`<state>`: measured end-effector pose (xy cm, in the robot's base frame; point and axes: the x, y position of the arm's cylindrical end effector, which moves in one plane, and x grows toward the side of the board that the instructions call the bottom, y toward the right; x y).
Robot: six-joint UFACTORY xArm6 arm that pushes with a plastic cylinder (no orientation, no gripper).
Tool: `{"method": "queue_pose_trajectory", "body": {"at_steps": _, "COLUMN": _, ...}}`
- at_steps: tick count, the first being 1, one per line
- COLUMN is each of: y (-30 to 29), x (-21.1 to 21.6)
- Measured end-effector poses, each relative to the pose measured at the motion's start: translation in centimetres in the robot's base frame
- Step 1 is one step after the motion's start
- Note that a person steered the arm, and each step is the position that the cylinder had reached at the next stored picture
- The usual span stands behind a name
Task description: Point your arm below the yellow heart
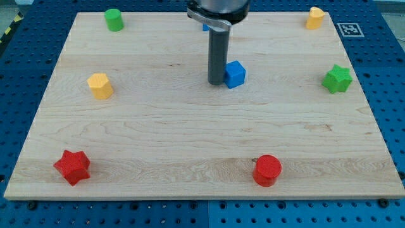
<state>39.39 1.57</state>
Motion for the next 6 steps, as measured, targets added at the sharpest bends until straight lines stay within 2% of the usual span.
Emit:
{"method": "queue_pose_trajectory", "body": {"at_steps": 1, "y": 1.1, "x": -2.3}}
{"method": "queue_pose_trajectory", "body": {"at_steps": 3, "y": 8.3, "x": -6.5}}
{"method": "queue_pose_trajectory", "body": {"at_steps": 4, "y": 9.5, "x": -7.2}}
{"method": "queue_pose_trajectory", "body": {"at_steps": 6, "y": 15.9, "x": -8.9}}
